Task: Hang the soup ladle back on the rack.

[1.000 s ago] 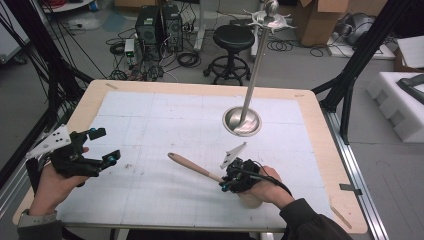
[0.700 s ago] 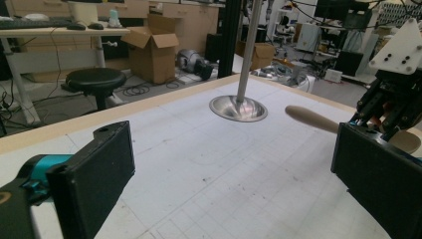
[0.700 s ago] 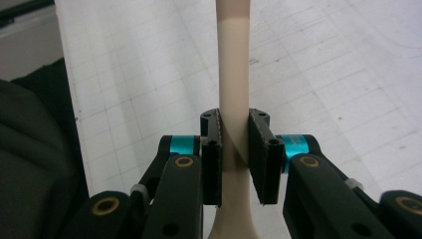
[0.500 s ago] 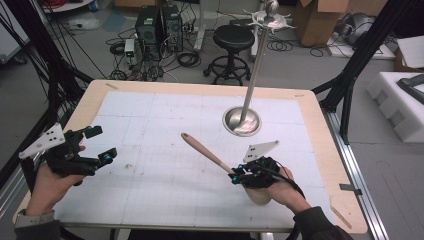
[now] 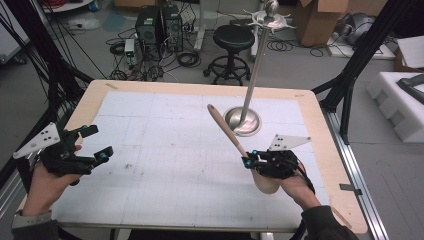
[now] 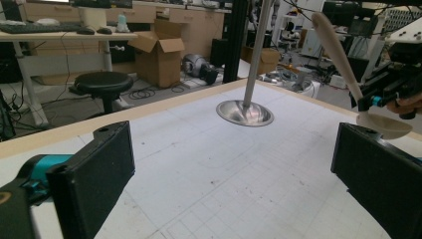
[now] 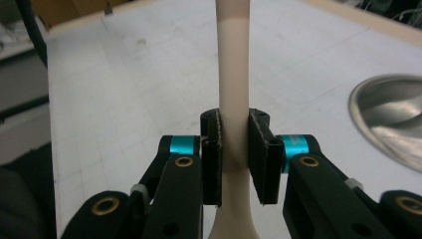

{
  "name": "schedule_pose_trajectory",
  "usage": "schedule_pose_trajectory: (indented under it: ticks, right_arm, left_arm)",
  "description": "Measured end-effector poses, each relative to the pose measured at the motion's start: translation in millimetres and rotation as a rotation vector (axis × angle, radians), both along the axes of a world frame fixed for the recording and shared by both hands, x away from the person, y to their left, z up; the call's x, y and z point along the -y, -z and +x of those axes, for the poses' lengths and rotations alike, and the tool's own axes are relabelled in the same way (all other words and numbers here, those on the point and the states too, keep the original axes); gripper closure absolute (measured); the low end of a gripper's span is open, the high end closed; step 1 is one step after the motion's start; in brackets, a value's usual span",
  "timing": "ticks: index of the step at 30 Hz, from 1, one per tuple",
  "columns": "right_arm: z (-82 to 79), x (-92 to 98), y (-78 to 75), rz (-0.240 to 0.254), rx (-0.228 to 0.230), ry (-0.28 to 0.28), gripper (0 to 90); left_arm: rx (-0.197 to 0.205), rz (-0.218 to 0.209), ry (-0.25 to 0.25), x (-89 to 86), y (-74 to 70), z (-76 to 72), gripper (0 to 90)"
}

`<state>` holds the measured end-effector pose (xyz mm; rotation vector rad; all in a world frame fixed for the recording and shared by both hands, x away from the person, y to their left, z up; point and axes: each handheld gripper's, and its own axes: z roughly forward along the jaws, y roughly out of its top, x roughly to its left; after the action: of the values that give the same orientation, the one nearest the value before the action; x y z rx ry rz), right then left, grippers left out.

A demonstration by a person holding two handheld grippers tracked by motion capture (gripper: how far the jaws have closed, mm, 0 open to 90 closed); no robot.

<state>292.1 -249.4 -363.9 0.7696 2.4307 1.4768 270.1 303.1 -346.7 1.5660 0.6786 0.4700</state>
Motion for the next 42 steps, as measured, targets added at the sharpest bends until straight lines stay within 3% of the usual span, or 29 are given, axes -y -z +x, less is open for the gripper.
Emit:
schedule_pose_trajectory:
  ticks: [13, 27, 36, 42]
  right_arm:
    - [2.8, 32.7, -13.3, 0.188, 0.097, 0.105, 77.8]
    - [3.9, 58.5, -29.1, 0.253, 0.176, 0.21, 77.8]
    - [12.5, 73.5, -36.5, 0.295, 0.194, 0.276, 77.8]
    - [19.6, 79.0, -41.0, 0.291, 0.201, 0.288, 77.8]
  left_arm:
    - [-0.001, 0.0, -0.001, 0.4, 0.7, -0.3, 3.9]
    - [-0.009, 0.007, 0.002, 2.9, 2.3, 0.4, 3.9]
    - [-0.01, 0.008, 0.005, 4.5, 2.8, 0.3, 3.9]
    - [-0.01, 0.009, 0.002, 3.6, 3.2, 0.6, 3.9]
